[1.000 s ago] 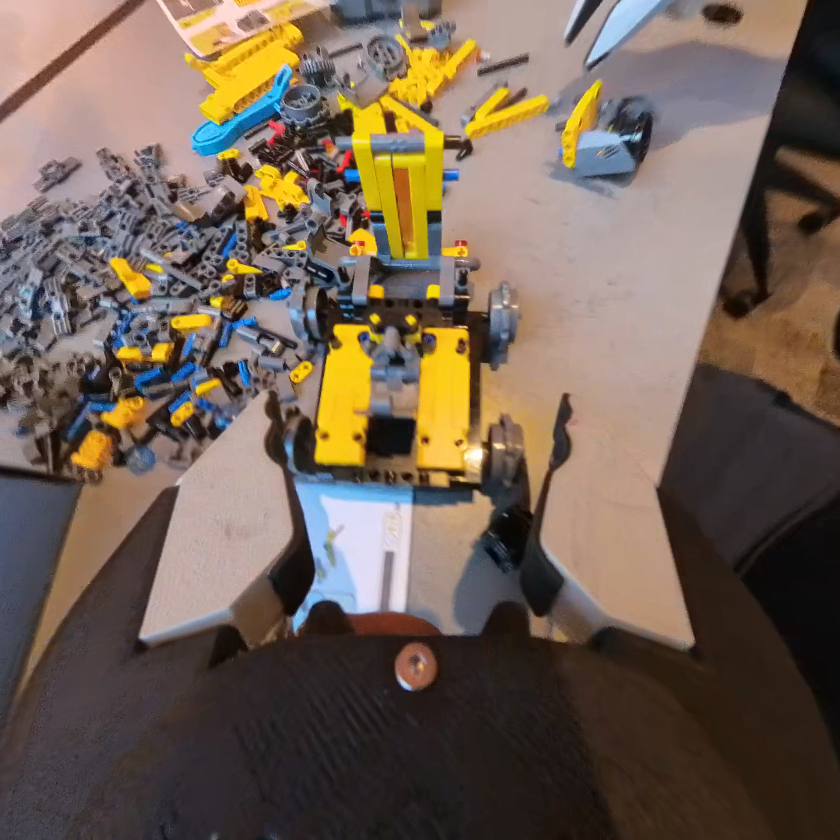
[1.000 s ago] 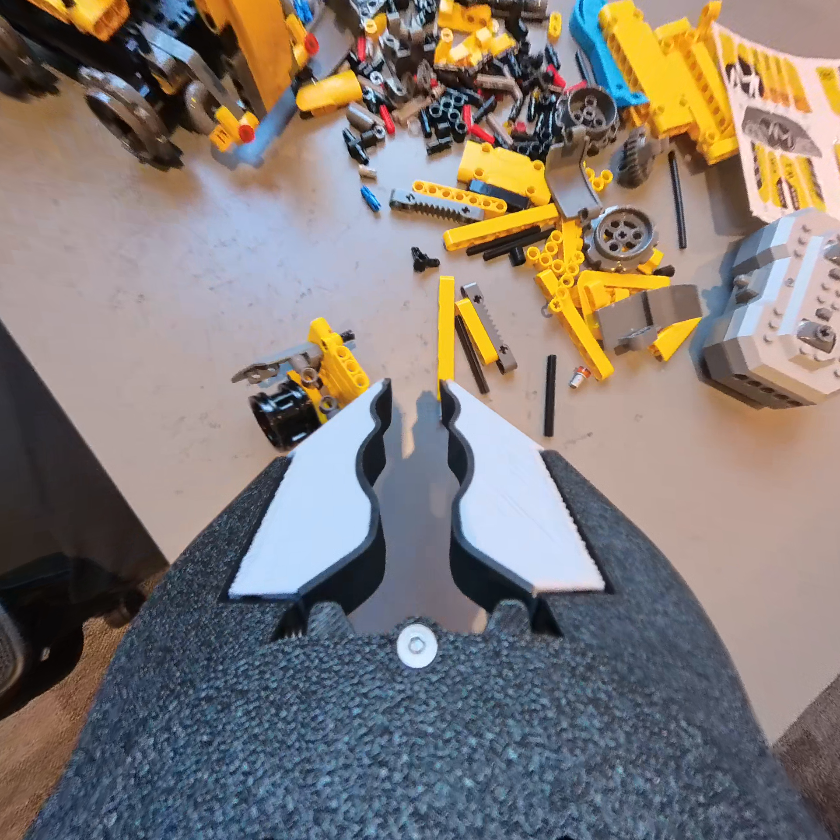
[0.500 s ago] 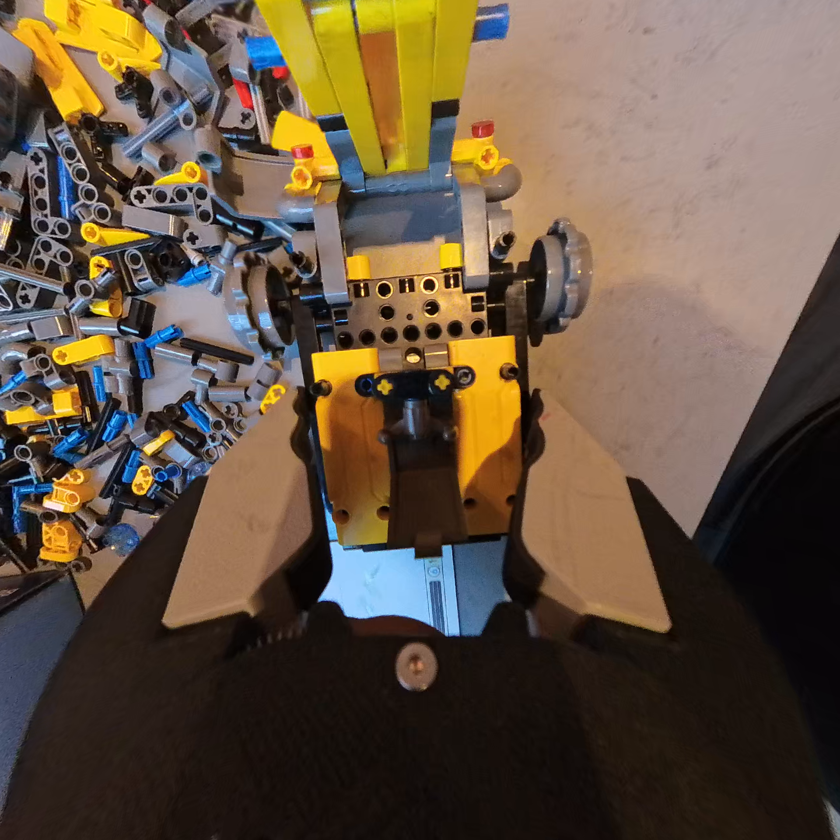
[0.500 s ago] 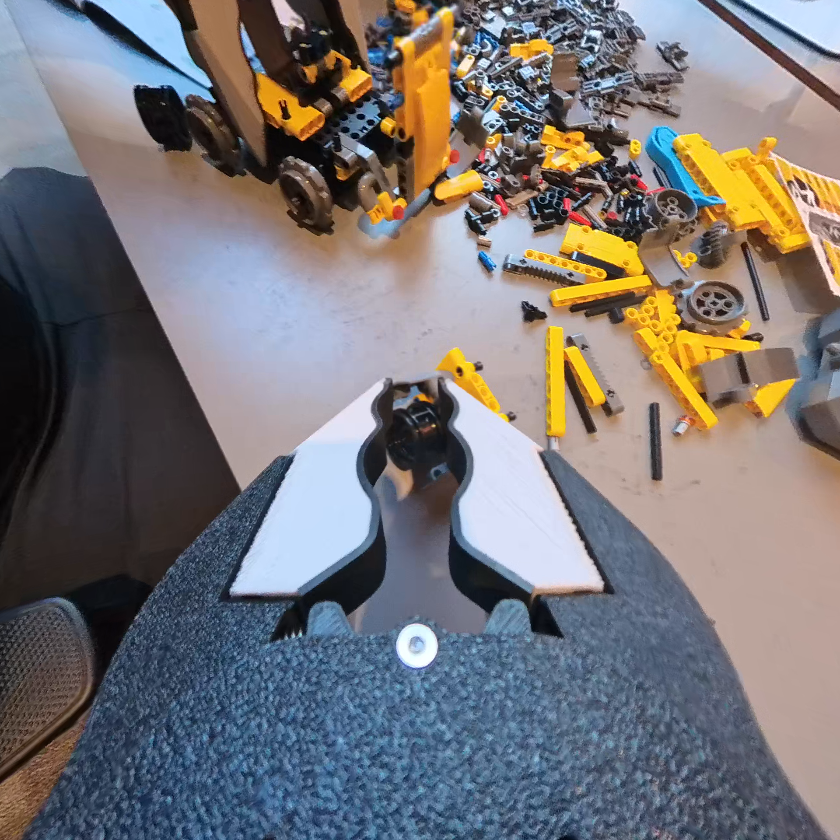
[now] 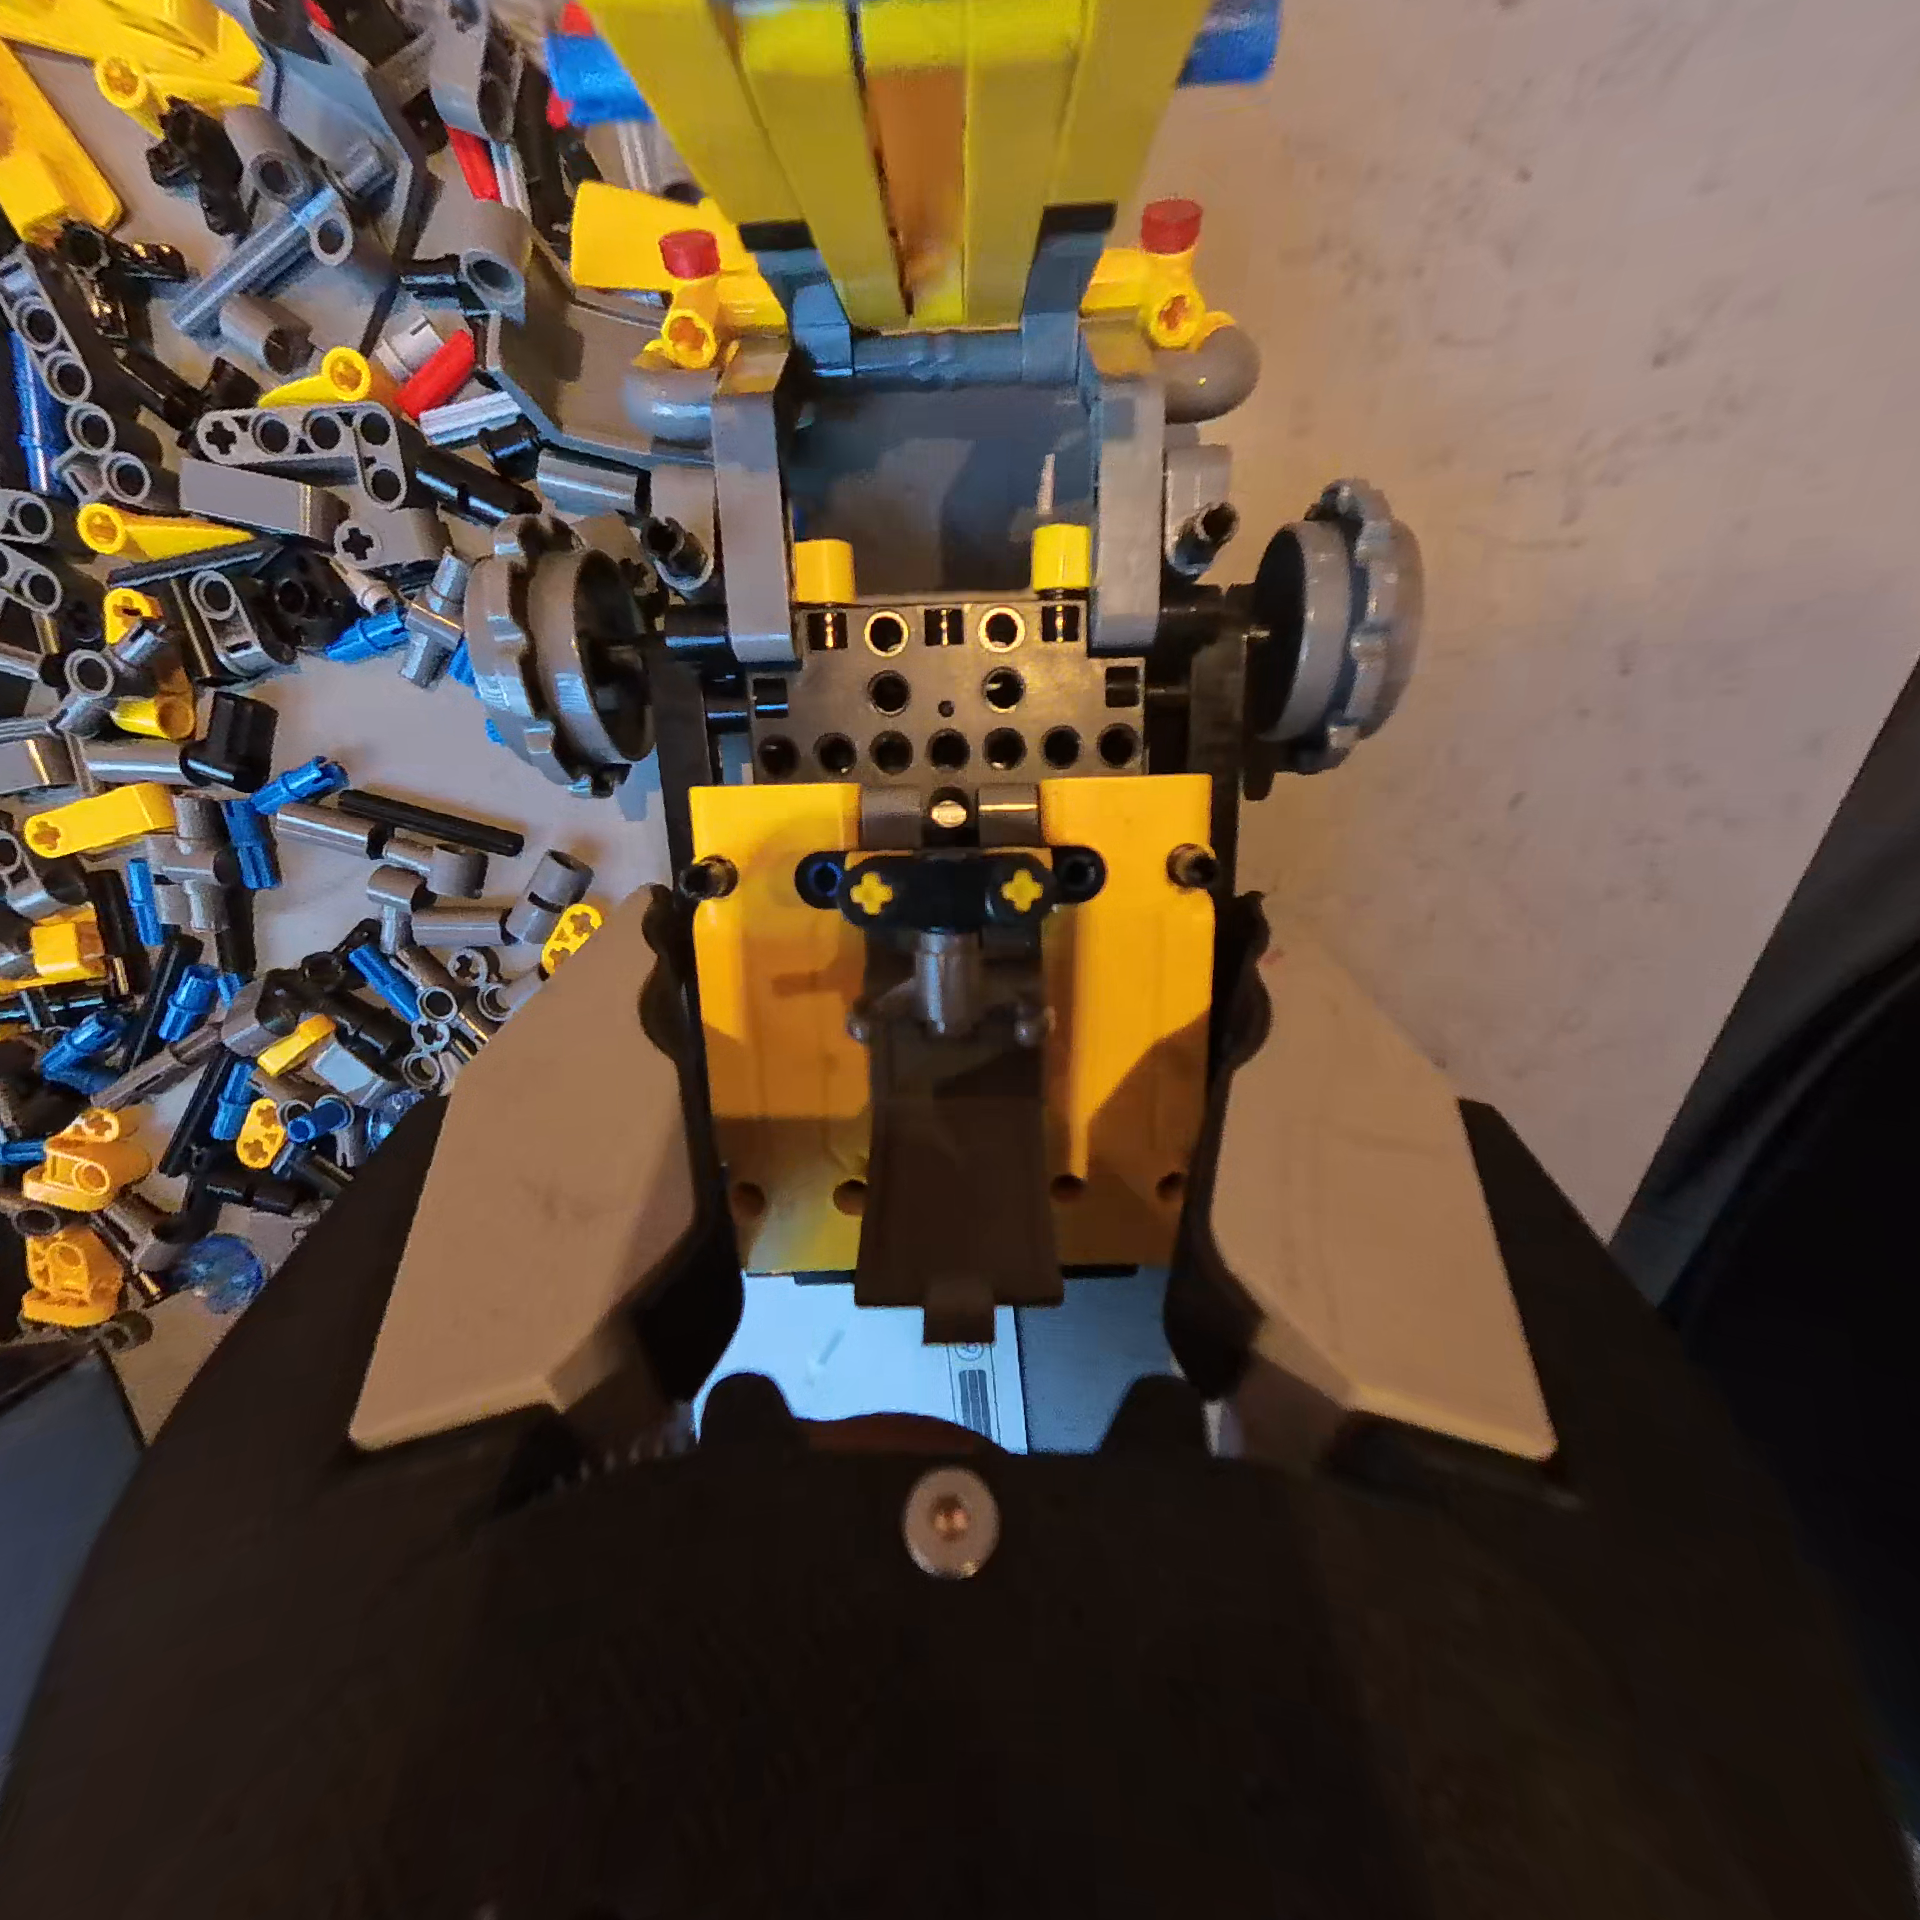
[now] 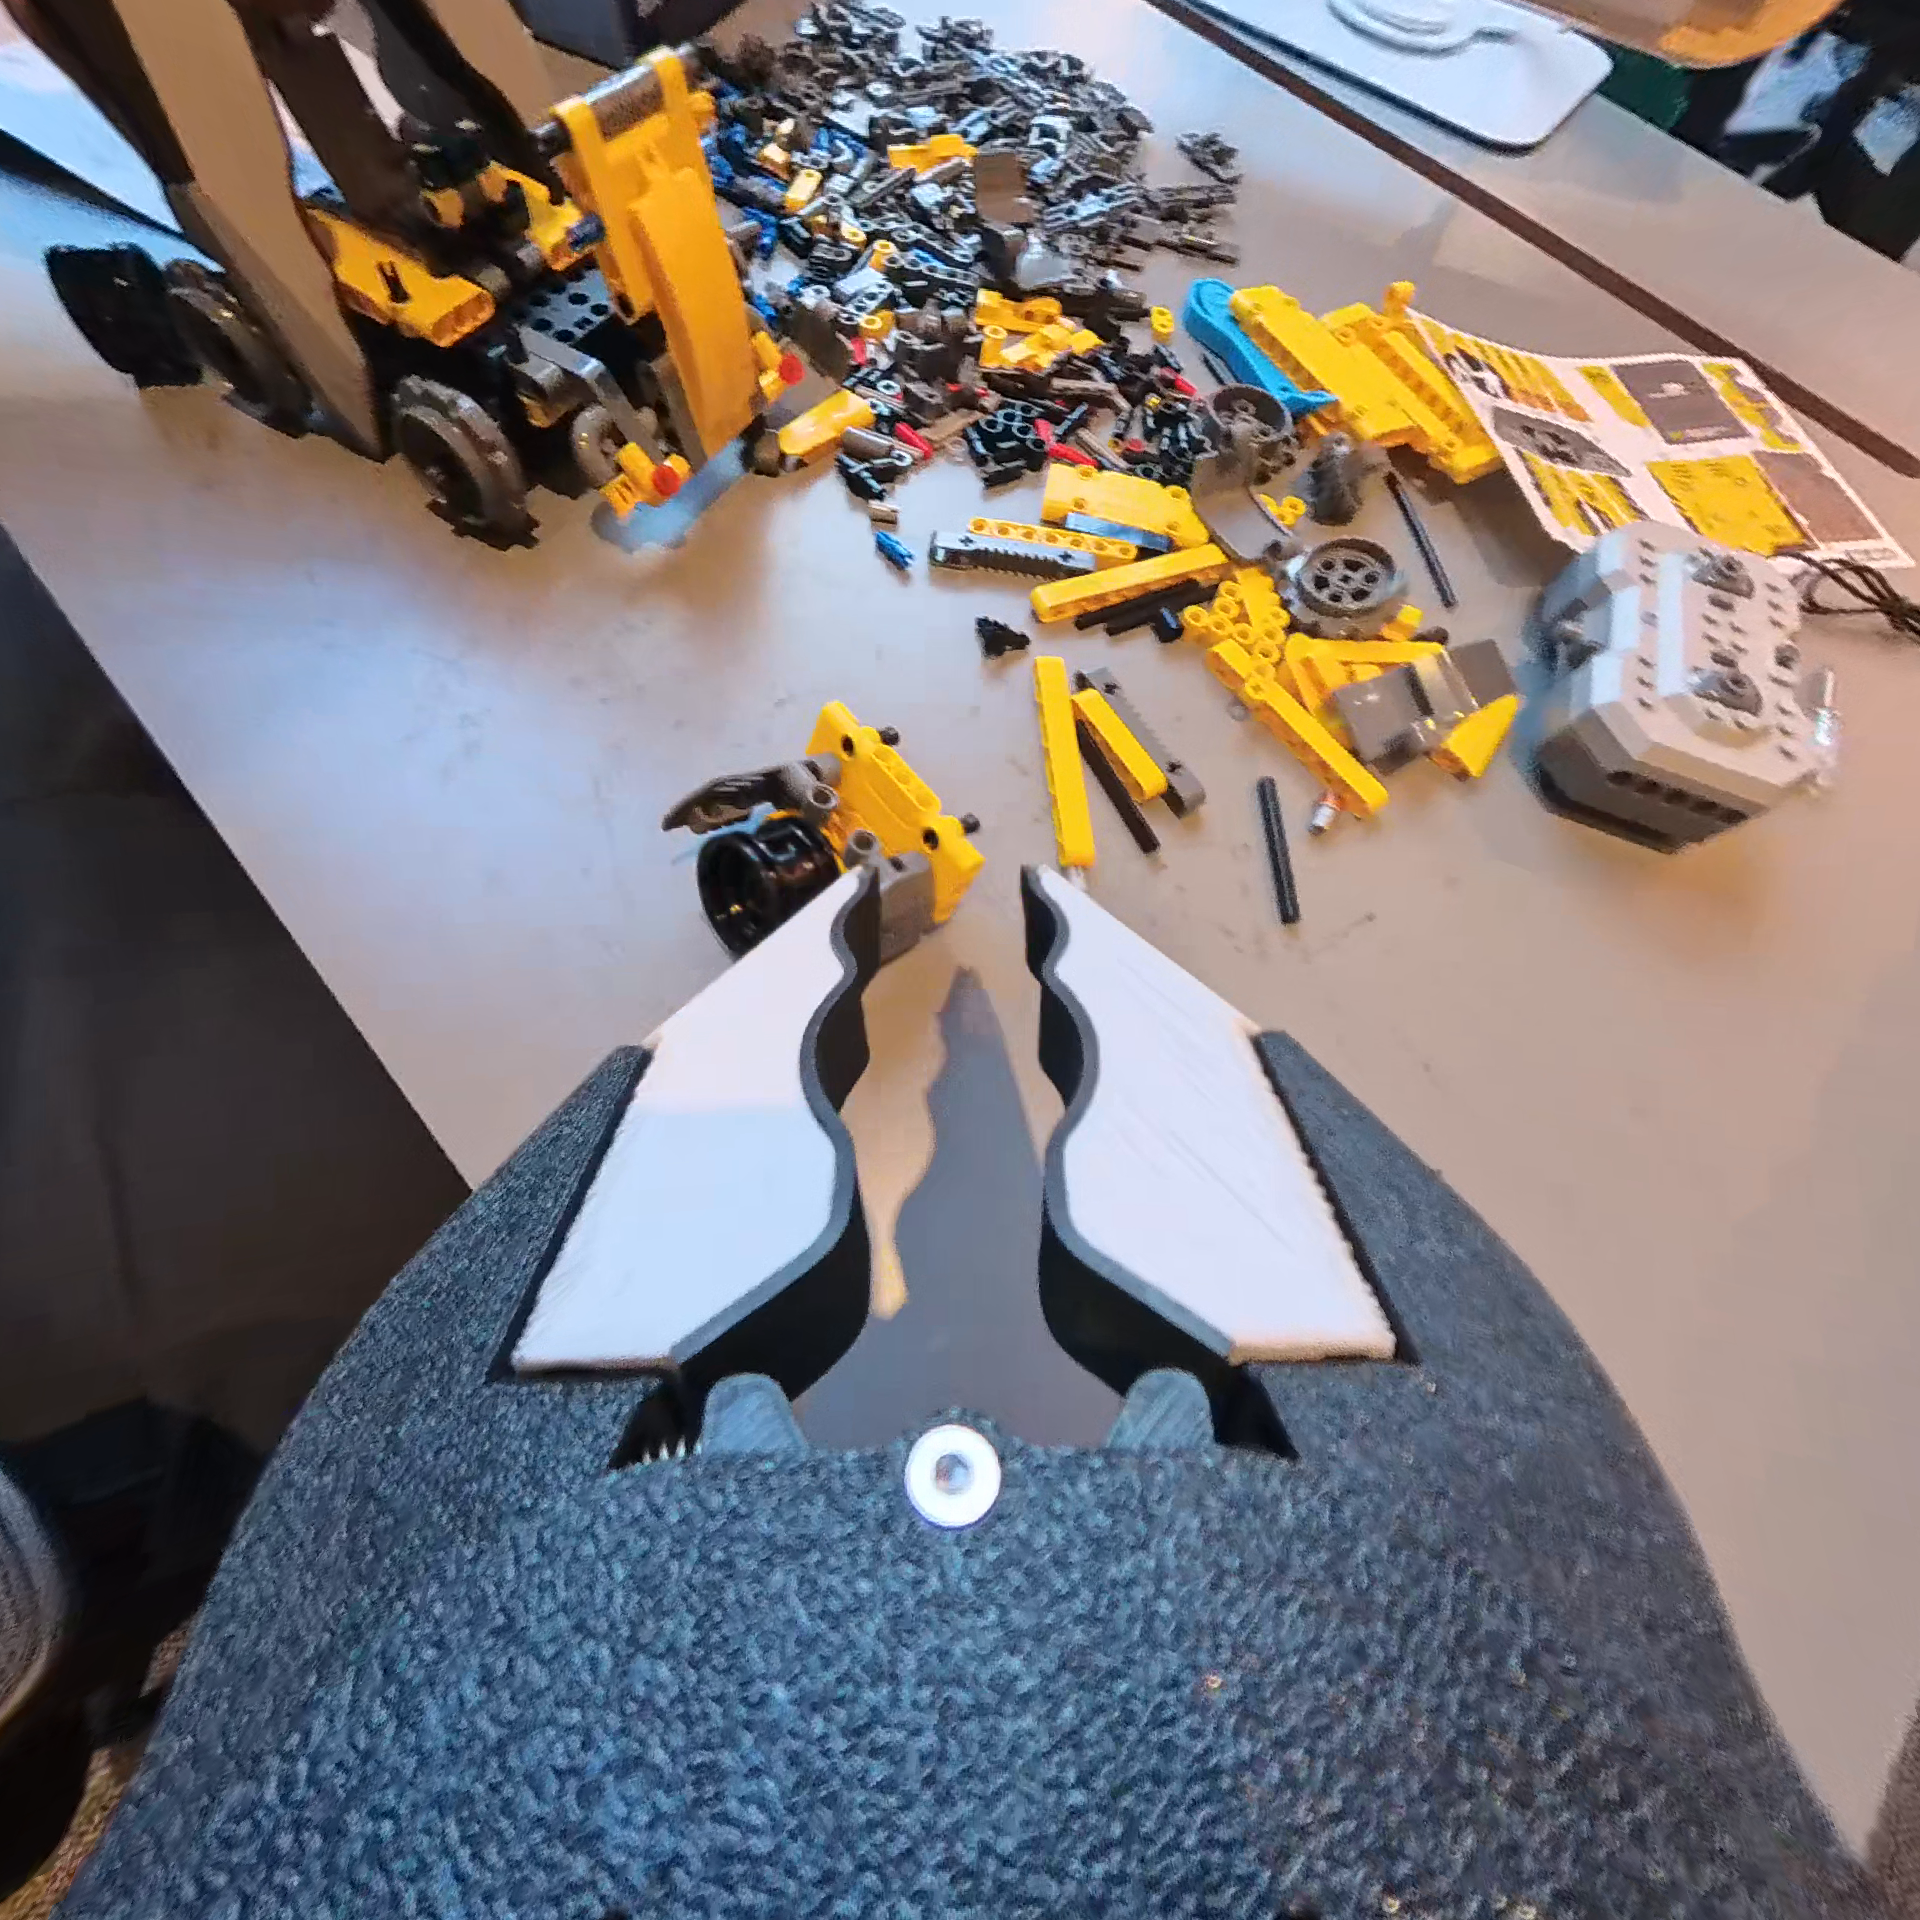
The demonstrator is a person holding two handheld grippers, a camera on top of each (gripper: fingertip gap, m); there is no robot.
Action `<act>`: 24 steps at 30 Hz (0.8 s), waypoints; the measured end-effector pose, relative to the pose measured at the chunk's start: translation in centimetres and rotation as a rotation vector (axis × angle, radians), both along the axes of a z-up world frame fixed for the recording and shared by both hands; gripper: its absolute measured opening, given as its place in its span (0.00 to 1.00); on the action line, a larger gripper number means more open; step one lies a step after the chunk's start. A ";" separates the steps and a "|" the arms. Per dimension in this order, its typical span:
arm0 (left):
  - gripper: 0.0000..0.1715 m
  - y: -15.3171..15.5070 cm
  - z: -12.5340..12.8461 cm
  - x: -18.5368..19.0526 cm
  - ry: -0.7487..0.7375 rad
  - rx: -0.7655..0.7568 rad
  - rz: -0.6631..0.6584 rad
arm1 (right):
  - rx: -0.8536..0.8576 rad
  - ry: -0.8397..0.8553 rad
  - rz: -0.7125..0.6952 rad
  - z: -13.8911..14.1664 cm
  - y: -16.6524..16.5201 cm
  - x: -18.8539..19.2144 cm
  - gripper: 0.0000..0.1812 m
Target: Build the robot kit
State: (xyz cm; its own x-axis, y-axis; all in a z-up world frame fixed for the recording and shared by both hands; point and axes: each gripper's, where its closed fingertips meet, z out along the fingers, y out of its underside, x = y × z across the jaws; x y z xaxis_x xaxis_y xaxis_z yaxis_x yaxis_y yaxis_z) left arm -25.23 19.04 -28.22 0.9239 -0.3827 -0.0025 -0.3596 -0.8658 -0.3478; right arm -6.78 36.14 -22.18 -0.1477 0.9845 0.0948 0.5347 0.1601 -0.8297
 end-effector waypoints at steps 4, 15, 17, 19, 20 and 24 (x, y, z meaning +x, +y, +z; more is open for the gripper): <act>0.60 0.2 0.2 -0.1 -0.001 0.021 0.003 | -0.038 0.018 -0.051 0.0 1.0 0.9 0.15; 0.59 0.8 3.4 -0.3 -0.031 0.146 0.002 | 0.018 0.042 -0.027 1.2 -2.1 0.0 0.15; 0.59 0.7 4.8 -0.6 -0.045 0.171 0.007 | -0.007 0.066 0.007 2.1 -3.8 -0.6 0.15; 0.59 0.4 6.6 -1.3 -0.033 0.203 0.013 | -0.030 0.076 0.069 2.8 -6.4 -1.4 0.15; 0.59 0.2 7.6 -1.7 -0.031 0.221 0.019 | -0.030 0.077 0.105 3.0 -8.0 -2.0 0.16; 0.59 -1.0 11.6 -3.7 -0.023 0.294 0.063 | -0.092 0.038 0.239 2.3 -14.8 -5.6 0.19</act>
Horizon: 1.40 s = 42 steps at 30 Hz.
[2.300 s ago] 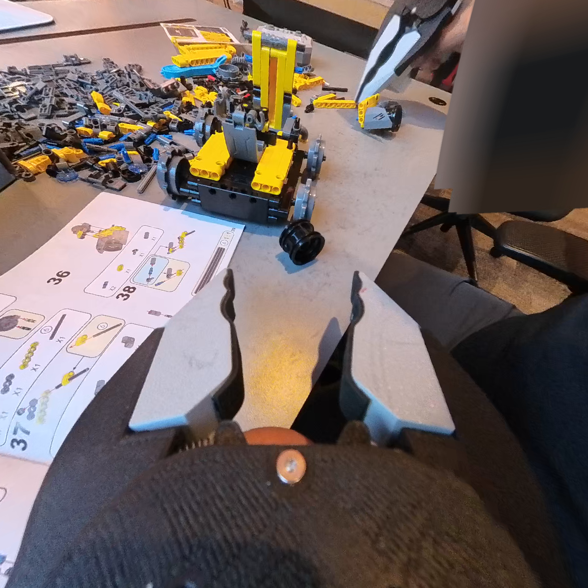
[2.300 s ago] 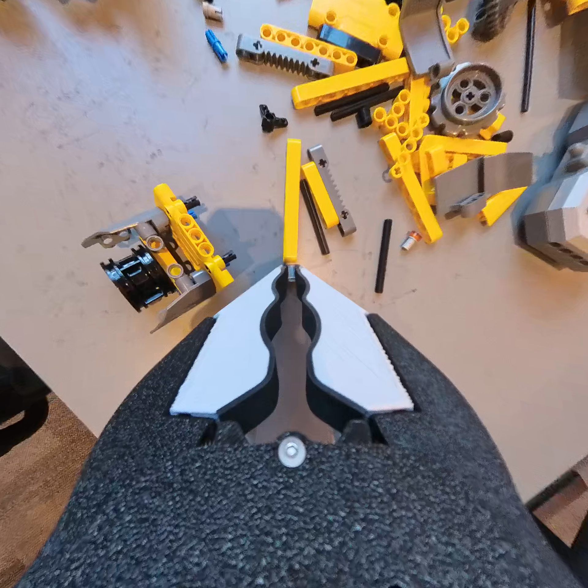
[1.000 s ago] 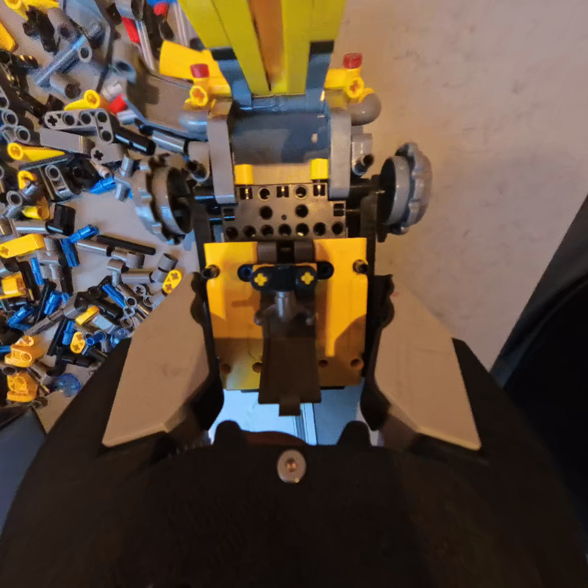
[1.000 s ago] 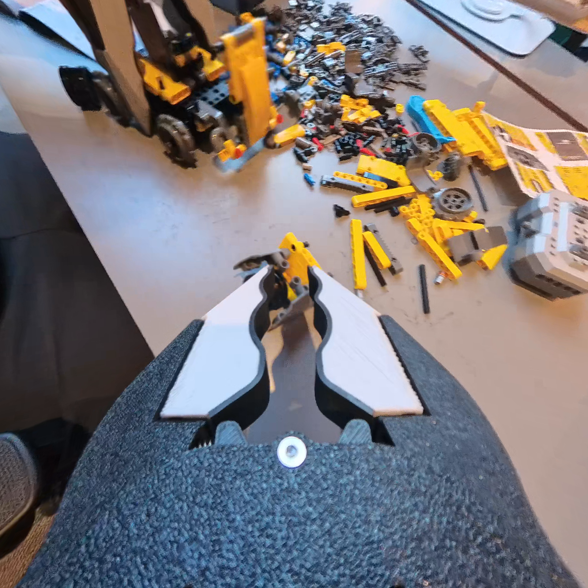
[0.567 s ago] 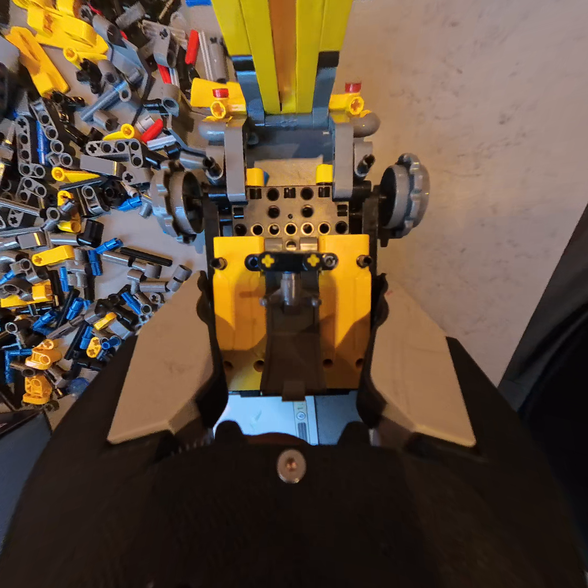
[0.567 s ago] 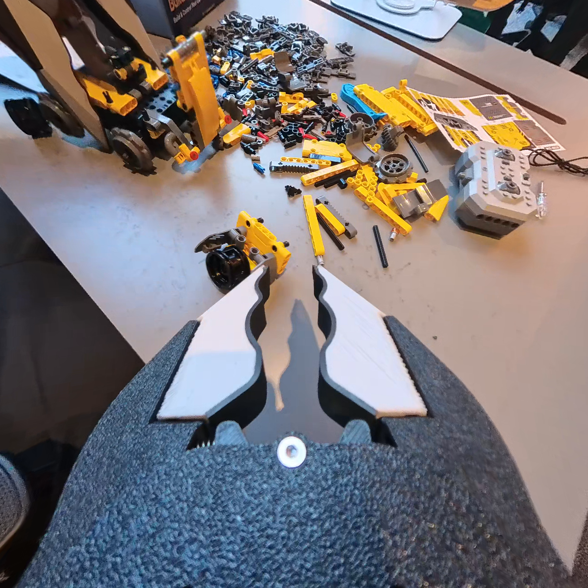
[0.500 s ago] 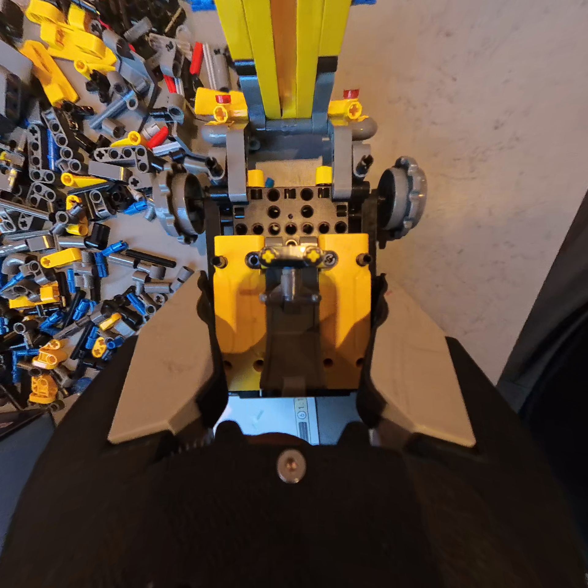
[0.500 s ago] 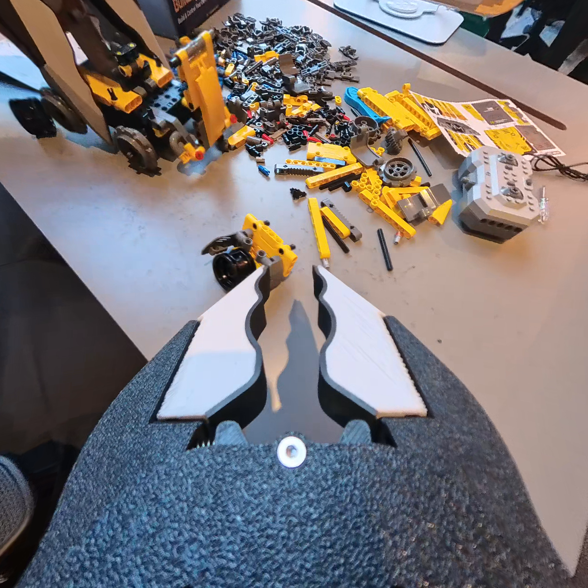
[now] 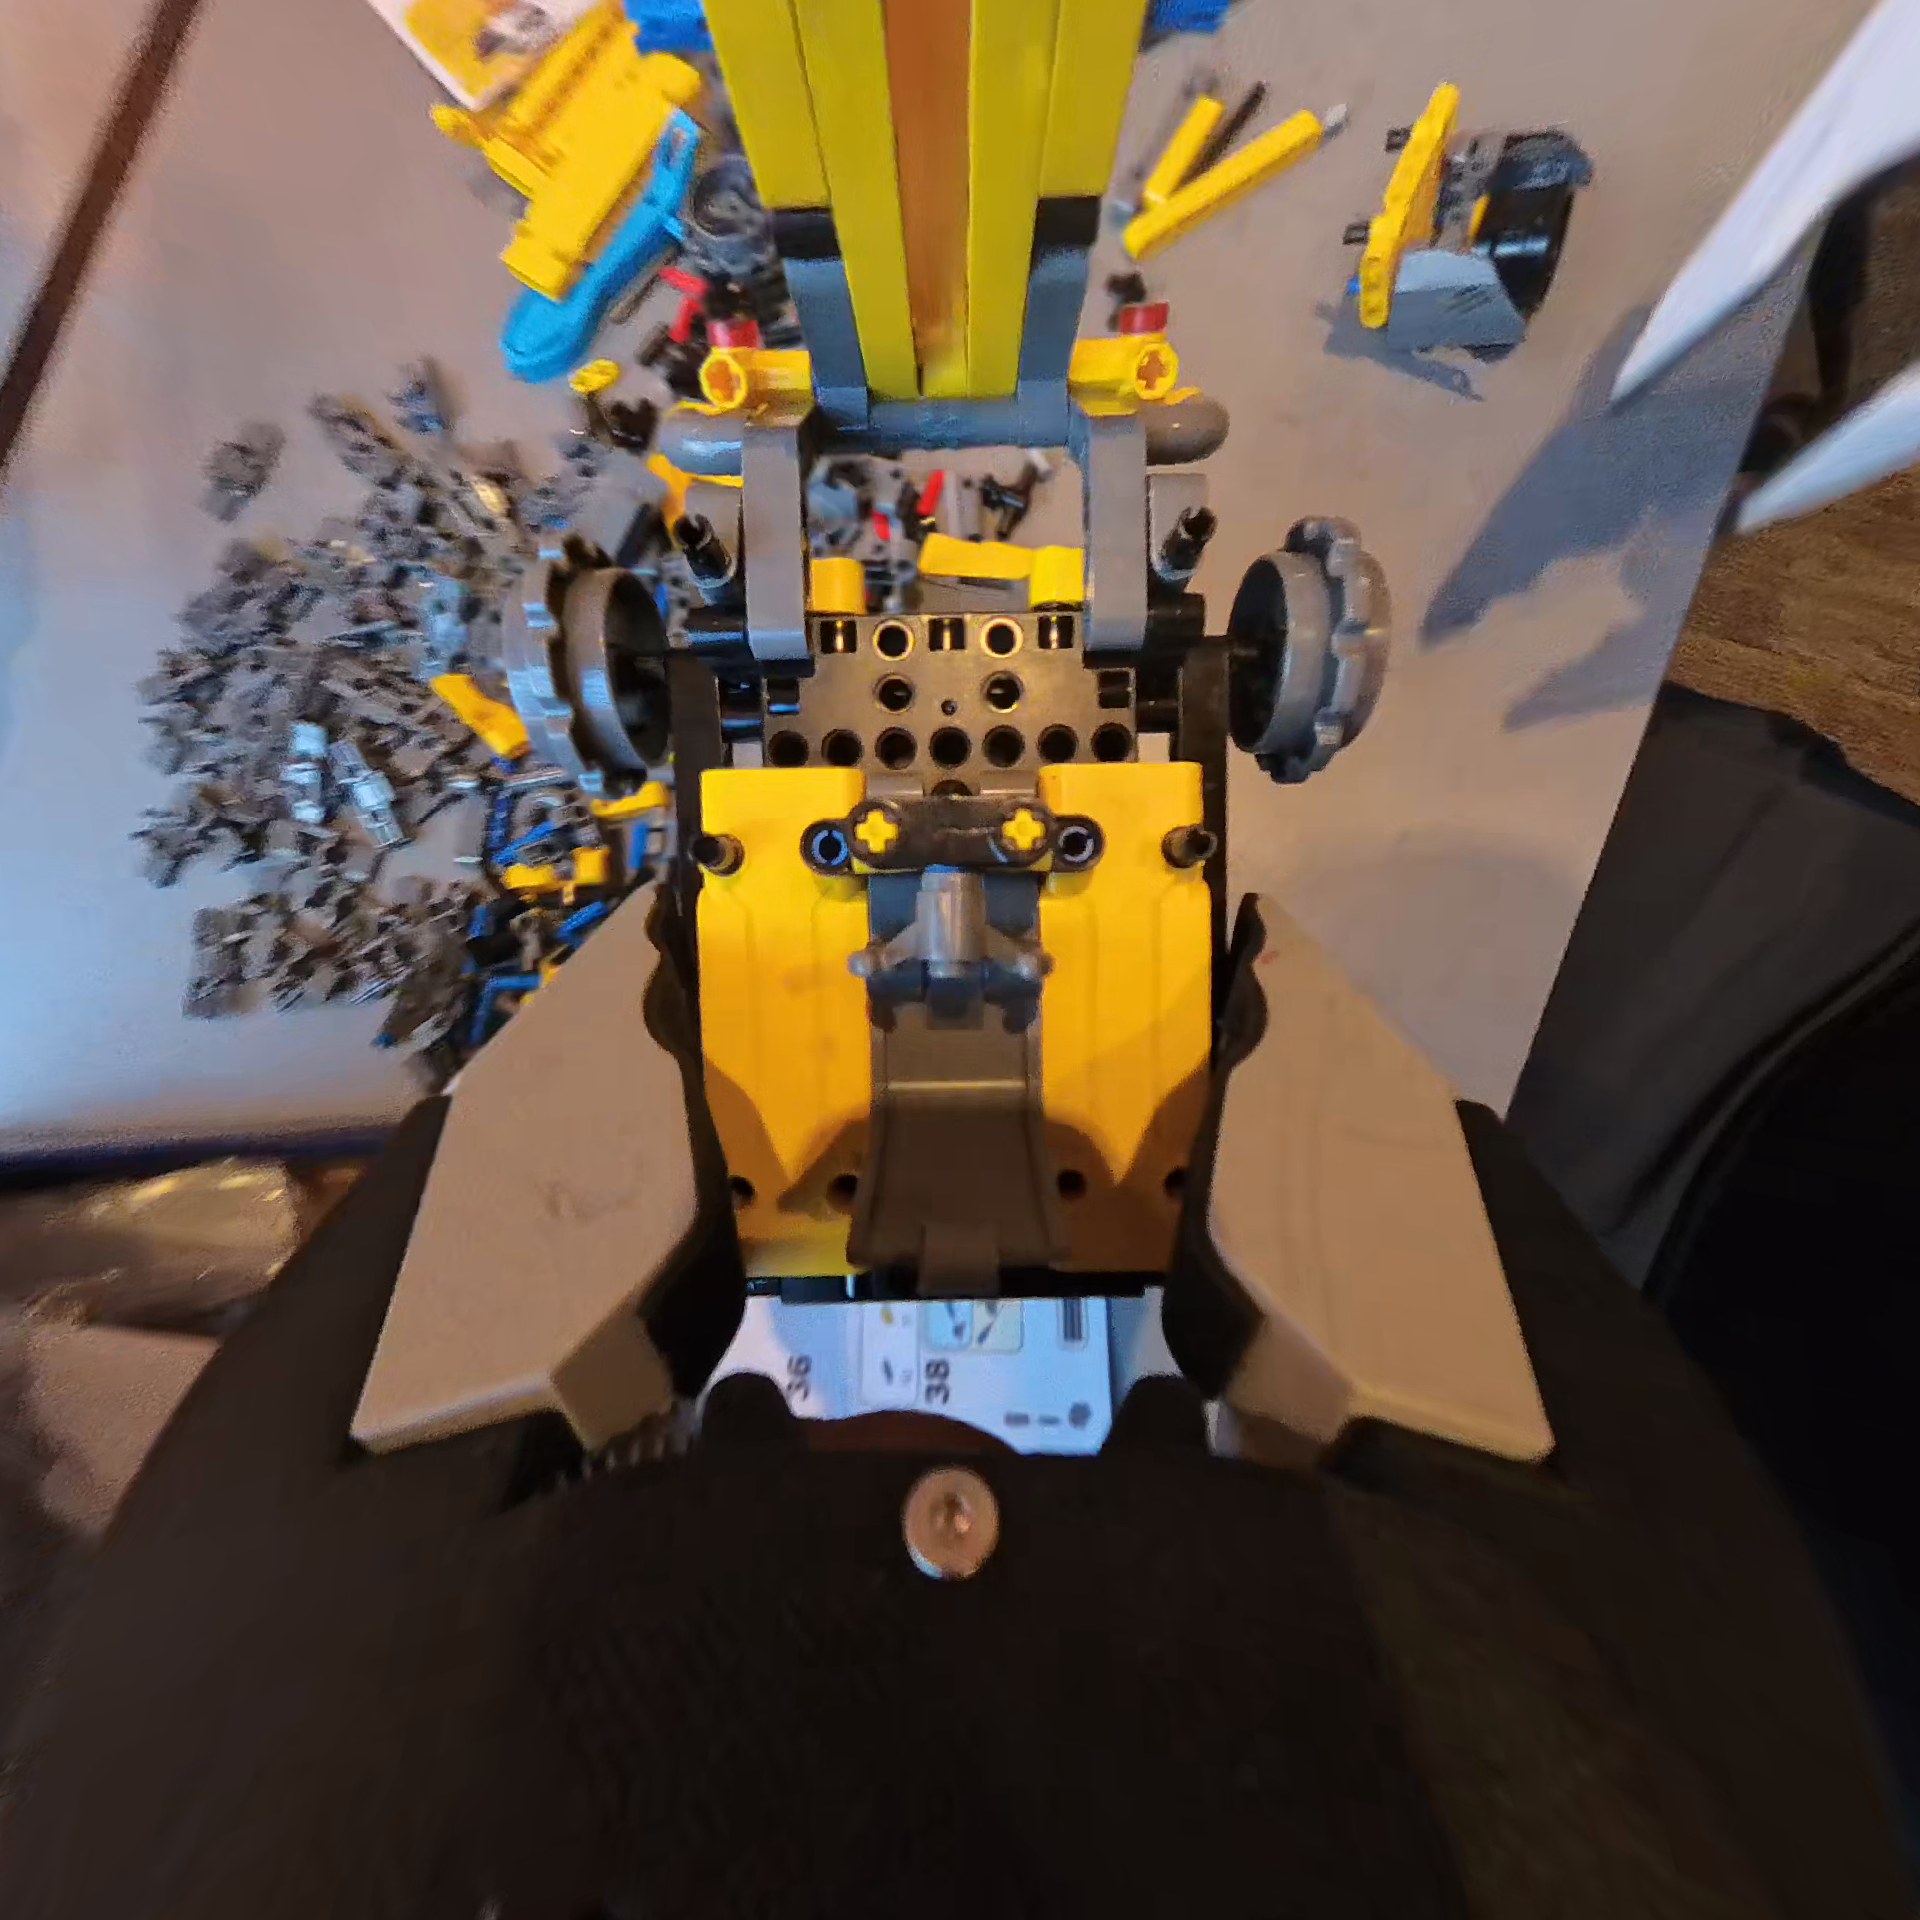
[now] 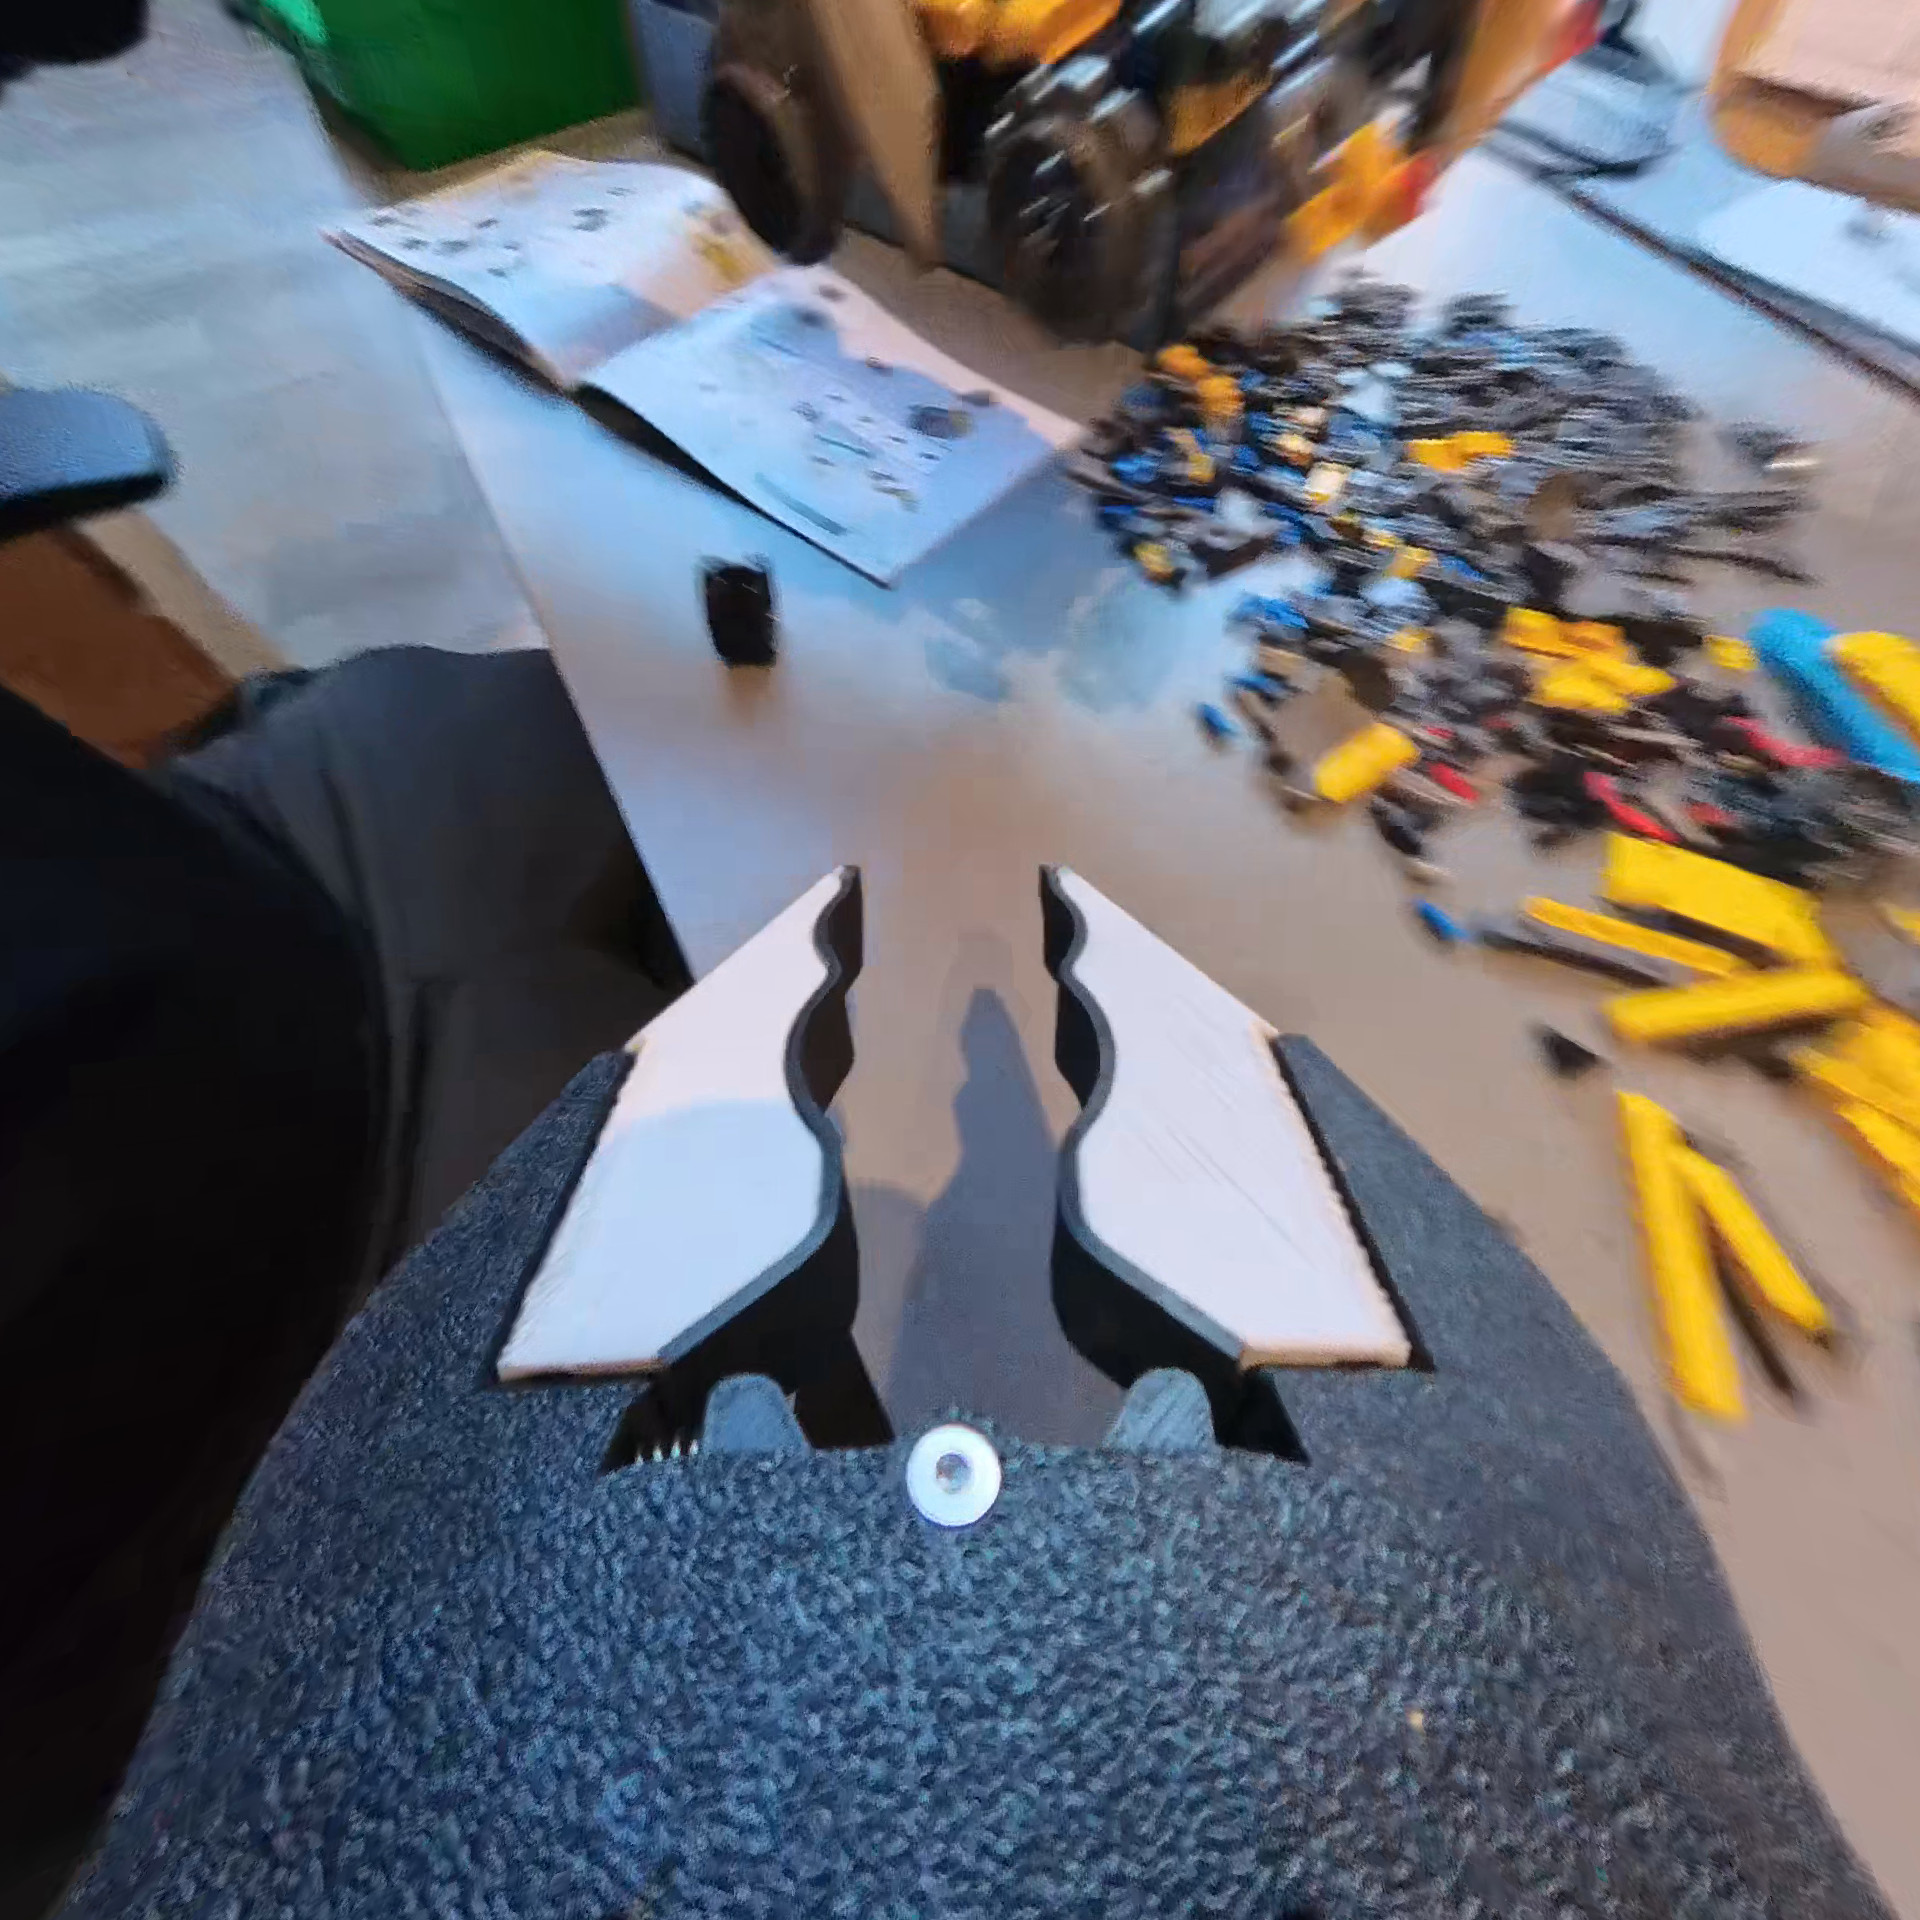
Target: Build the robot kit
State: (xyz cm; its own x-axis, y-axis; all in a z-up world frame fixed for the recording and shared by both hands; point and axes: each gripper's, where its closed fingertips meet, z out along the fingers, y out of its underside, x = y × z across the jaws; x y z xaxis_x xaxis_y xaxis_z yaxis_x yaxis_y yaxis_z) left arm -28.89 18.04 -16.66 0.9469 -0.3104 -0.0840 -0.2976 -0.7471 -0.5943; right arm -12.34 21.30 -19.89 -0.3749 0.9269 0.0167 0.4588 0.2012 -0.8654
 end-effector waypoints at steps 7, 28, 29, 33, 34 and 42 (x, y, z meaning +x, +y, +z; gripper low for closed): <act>0.59 -4.5 3.1 -2.5 -0.019 0.106 0.093 | -0.116 -0.126 0.104 -4.1 -10.0 -8.1 0.31; 0.59 -10.1 -4.1 -2.8 -0.209 0.138 0.159 | 0.183 -0.002 -0.039 -2.4 -5.1 -9.4 0.12; 0.59 -10.0 -4.3 -2.1 -0.204 0.133 0.143 | 0.212 0.003 -0.076 -1.6 -3.5 -9.4 0.12; 0.59 -8.6 -5.8 1.4 -0.203 0.103 0.061 | 0.313 -0.049 -0.225 1.5 5.3 -10.7 0.12; 0.59 -8.1 -6.3 2.3 -0.204 0.094 0.043 | 0.326 -0.069 -0.235 1.9 7.2 -11.5 0.12; 0.59 -3.8 -9.9 7.9 -0.124 0.019 -0.087 | 0.585 -0.313 -0.225 -3.0 15.0 -19.9 0.11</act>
